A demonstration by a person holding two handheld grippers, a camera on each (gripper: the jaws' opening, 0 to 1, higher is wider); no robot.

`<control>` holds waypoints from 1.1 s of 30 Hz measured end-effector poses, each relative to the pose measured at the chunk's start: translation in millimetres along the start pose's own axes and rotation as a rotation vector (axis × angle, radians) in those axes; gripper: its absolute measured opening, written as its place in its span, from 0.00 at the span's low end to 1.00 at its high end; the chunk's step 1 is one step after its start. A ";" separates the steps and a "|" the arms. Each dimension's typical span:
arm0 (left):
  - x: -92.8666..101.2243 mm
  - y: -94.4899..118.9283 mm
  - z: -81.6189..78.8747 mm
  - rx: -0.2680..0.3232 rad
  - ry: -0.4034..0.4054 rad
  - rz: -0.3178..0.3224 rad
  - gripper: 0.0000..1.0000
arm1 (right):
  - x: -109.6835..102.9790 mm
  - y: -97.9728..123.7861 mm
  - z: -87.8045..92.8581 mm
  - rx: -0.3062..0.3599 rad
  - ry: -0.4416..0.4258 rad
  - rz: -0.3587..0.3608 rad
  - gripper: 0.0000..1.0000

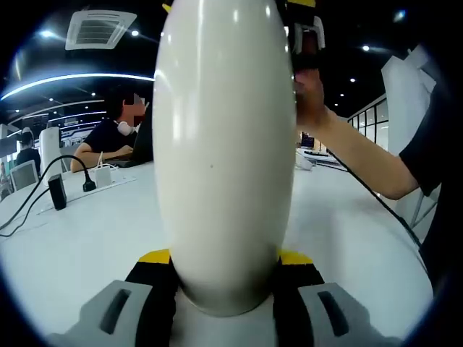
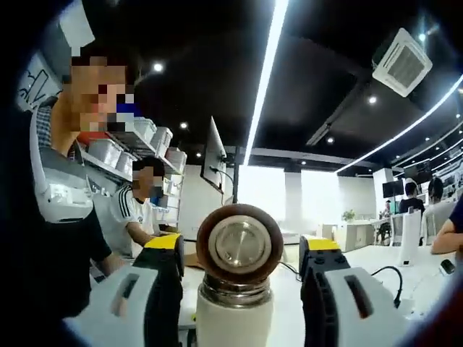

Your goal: Grasp the water cup twist off the cup lid place the cup lid on the table

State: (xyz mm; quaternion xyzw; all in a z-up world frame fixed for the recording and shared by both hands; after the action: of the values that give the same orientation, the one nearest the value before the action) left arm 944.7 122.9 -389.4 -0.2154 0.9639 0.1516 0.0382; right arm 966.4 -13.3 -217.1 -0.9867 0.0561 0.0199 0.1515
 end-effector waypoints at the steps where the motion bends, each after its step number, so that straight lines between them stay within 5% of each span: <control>1: 0.2 0.0 0.0 0.000 0.000 0.000 0.53 | -0.2 -0.6 0.2 -0.004 -0.001 0.002 0.65; 8: 0.8 0.3 0.2 -0.002 0.002 -0.002 0.53 | -0.3 -2.8 4.8 -0.016 0.002 0.003 0.48; 33: -1.7 -2.5 0.2 -0.002 0.002 0.000 0.53 | 3.6 0.2 -5.6 0.119 -0.052 0.022 0.46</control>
State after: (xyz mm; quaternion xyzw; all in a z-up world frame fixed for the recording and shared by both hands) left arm 947.2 121.5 -390.0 -0.2157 0.9638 0.1524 0.0368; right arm 970.1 -15.6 -212.0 -0.9744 0.0640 0.0436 0.2109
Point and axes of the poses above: the point that each gripper's makers call its tool centre point, and the gripper's own axes: y roughly backward along the fingers, x roughly to its right, z roughly out of its underside, the point moved 10 cm from there along y, roughly backward along the fingers, and after that the axes turned 8 degrees about -y, right-handed, at the moved point
